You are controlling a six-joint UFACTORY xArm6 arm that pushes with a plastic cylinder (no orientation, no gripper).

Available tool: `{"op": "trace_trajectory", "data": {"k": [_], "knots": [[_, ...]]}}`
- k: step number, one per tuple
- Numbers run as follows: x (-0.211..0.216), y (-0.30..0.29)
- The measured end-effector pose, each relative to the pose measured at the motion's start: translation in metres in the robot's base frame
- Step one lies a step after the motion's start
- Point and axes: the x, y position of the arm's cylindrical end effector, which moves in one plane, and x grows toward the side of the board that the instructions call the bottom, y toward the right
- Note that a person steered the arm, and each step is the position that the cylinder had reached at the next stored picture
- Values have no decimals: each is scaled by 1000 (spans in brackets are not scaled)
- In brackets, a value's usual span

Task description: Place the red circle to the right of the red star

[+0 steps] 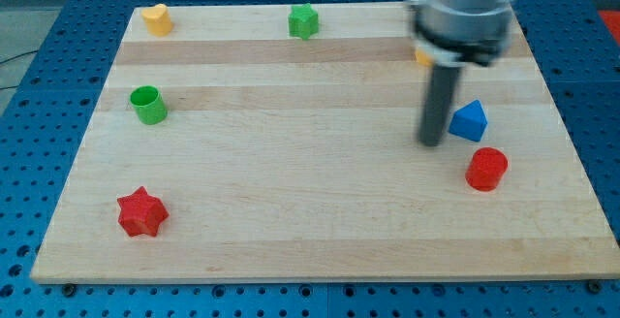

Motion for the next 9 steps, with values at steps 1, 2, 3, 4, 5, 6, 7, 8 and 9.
{"op": "trace_trajectory", "data": {"k": [1, 2, 3, 4, 5, 6, 7, 8, 9], "knots": [[12, 64], [51, 43], [68, -20], [97, -81], [72, -59], [56, -79], [74, -153], [67, -174], [-22, -142]]}}
